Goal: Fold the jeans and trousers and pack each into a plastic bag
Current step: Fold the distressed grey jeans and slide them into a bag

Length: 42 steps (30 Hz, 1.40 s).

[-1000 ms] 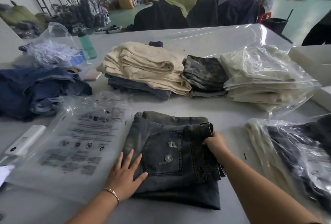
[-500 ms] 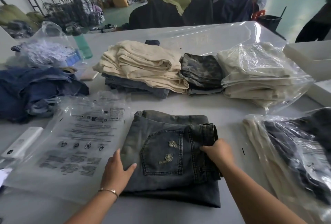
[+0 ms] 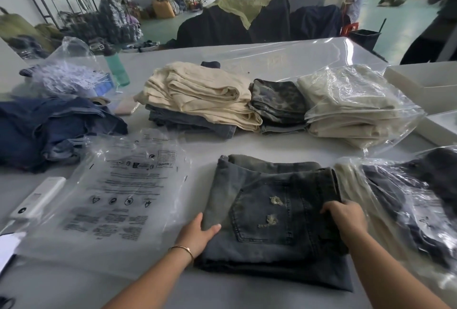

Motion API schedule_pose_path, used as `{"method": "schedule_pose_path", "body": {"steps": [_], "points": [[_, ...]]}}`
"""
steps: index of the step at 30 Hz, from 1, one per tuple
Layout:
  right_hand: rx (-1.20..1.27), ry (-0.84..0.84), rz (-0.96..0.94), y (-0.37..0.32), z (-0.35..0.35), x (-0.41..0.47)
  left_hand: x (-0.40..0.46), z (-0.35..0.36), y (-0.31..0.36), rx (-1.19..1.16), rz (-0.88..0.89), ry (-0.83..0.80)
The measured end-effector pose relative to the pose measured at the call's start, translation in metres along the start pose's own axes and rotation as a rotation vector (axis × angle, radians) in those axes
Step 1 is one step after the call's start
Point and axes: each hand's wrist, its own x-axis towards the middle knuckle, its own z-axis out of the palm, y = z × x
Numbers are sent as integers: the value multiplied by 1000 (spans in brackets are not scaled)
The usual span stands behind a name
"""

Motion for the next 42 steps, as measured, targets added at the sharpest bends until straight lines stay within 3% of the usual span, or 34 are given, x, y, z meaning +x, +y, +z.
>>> {"method": "schedule_pose_path", "body": {"steps": [3, 8, 11, 15, 18, 22, 25, 28, 34, 38, 42], "points": [[-293, -56, -33, 19, -6, 0, -7, -1, 0, 349, 68, 41], [-403, -39, -140, 12, 3, -3, -15, -42, -17, 552, 180, 234], [-419, -16, -171, 5, 9, -6, -16, -87, -40, 529, 188, 347], [-455, 29, -160, -8, 21, -18, -18, -131, -73, 510, 142, 146], [-688, 91, -217, -18, 35, -40, -20, -135, -96, 608, 182, -20], [-969, 111, -515, -19, 62, -63, -19, -129, -115, 829, 287, -39], [-961, -20, -813, -21, 82, -79, -18, -129, -115, 882, 345, -44], [-977, -105, -936, -23, 100, -100, -18, -130, -111, 898, 332, -52], [-996, -137, -968, -32, 132, -139, -18, -128, -97, 788, 311, -62], [-631, -348, -1125, -43, 153, -171, -17, -133, -72, 199, 262, 28], [-93, -751, -622, -63, 175, -213, -26, -127, -38, -236, 255, -96]]}}
